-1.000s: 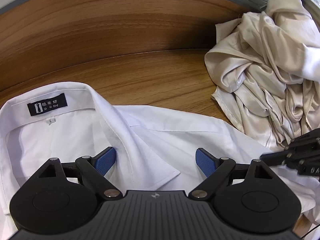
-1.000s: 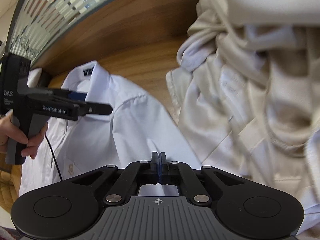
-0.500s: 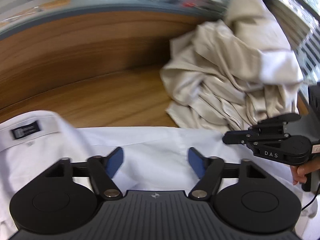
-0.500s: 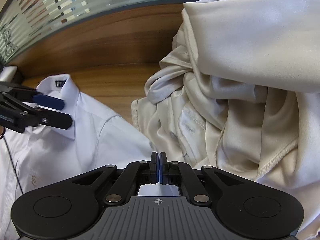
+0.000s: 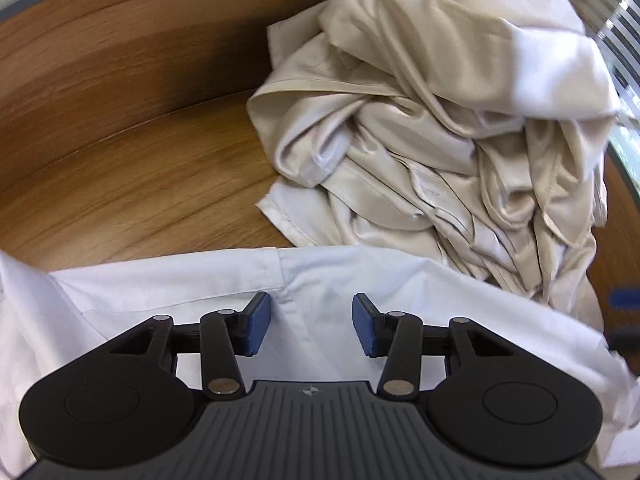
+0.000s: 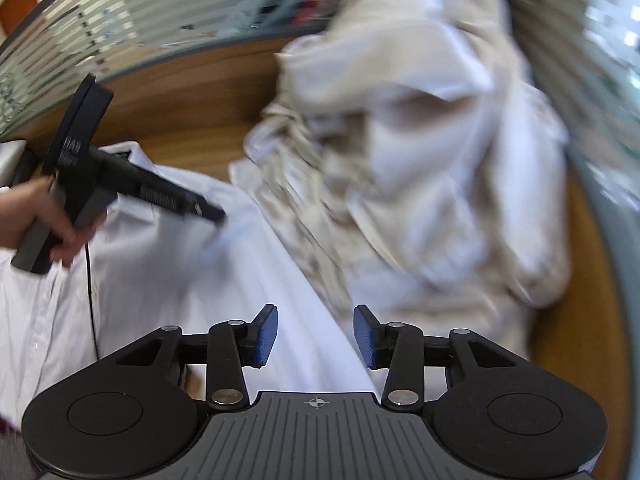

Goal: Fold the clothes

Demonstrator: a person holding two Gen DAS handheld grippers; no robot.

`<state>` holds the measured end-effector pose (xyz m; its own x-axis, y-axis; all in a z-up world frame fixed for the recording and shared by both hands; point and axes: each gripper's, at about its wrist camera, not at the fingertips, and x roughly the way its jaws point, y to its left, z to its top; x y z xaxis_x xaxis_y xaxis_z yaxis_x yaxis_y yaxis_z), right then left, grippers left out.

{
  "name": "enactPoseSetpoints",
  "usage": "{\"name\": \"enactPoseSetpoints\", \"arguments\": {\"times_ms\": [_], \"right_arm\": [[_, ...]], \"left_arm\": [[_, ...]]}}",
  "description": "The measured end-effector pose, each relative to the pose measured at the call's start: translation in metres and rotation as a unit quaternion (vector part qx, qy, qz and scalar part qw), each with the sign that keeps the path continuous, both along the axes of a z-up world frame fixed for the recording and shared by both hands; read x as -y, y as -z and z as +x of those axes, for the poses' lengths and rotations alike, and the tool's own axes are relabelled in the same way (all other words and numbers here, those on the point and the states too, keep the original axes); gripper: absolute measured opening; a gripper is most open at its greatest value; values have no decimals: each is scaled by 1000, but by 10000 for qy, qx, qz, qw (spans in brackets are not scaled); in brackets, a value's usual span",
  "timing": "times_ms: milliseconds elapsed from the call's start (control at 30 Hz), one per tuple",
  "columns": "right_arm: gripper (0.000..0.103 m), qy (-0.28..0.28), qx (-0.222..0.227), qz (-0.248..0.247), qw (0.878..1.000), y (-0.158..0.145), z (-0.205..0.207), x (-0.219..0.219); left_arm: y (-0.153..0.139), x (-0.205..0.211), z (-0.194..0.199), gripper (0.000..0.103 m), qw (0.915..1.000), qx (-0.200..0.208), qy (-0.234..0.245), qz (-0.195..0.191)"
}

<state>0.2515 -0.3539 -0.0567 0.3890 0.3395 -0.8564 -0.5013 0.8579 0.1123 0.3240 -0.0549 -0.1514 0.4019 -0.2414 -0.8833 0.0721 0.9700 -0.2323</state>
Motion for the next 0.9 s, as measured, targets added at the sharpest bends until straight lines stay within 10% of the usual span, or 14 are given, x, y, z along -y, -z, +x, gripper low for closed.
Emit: {"name": "enactPoseSetpoints", "arguments": {"times_ms": [367, 633, 900], "right_arm": [[59, 480, -72, -551, 9973, -8, -99, 78], [62, 1632, -56, -384, 9858, -2, -152, 125], [63, 3257, -76, 40, 9454, 5, -196, 178]], "left_arm": [[-63, 11, -73, 68, 9983, 225, 342, -425], [-66, 83, -134, 78, 9882, 338, 1479, 214], [-30, 113, -135, 78, 9839, 451, 1368, 1056]]}}
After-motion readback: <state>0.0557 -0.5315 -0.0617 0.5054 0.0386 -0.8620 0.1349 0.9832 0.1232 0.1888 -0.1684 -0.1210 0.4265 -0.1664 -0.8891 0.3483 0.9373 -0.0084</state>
